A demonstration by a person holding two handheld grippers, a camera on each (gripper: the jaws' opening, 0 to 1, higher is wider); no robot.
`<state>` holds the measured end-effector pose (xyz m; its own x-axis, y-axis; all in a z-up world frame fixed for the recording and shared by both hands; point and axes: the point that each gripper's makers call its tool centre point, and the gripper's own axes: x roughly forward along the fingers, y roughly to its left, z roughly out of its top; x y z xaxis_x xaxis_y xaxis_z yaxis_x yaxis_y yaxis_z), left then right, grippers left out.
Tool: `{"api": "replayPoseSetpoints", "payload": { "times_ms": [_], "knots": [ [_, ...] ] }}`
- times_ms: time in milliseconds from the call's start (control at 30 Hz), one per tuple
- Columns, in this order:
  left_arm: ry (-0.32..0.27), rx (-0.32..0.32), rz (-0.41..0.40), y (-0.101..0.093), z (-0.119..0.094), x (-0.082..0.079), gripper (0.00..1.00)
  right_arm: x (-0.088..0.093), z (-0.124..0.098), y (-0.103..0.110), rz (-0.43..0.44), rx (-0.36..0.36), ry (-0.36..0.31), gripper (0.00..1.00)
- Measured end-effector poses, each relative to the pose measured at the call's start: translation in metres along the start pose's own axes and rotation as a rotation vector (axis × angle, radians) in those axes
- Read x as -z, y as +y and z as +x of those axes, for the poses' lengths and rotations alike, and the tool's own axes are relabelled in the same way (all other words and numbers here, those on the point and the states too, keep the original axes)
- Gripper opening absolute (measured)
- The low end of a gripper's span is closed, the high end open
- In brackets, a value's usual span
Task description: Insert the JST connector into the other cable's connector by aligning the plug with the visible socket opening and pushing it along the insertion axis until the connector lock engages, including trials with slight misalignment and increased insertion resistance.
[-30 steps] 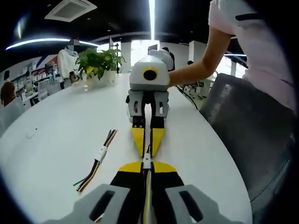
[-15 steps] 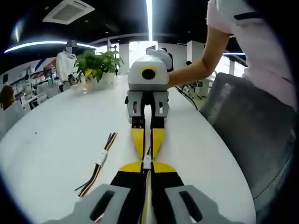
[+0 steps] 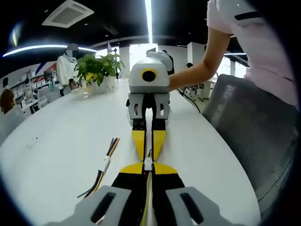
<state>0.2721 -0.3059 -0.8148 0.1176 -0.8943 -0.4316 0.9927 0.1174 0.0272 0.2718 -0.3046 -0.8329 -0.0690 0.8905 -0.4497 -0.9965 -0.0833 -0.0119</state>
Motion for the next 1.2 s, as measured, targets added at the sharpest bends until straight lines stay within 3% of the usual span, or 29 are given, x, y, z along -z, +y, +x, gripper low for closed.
{"api": "replayPoseSetpoints", "payload": {
  "times_ms": [533,1200],
  "knots": [
    [-0.013,-0.028,-0.021,0.014,0.003,0.006,0.0,0.005,0.002,-0.015,0.0,0.041,0.007,0.02],
    [0.017,-0.051,-0.03,0.021,0.009,0.022,0.0,0.014,0.006,-0.023,-0.04,0.063,0.031,0.03]
  ]
}}
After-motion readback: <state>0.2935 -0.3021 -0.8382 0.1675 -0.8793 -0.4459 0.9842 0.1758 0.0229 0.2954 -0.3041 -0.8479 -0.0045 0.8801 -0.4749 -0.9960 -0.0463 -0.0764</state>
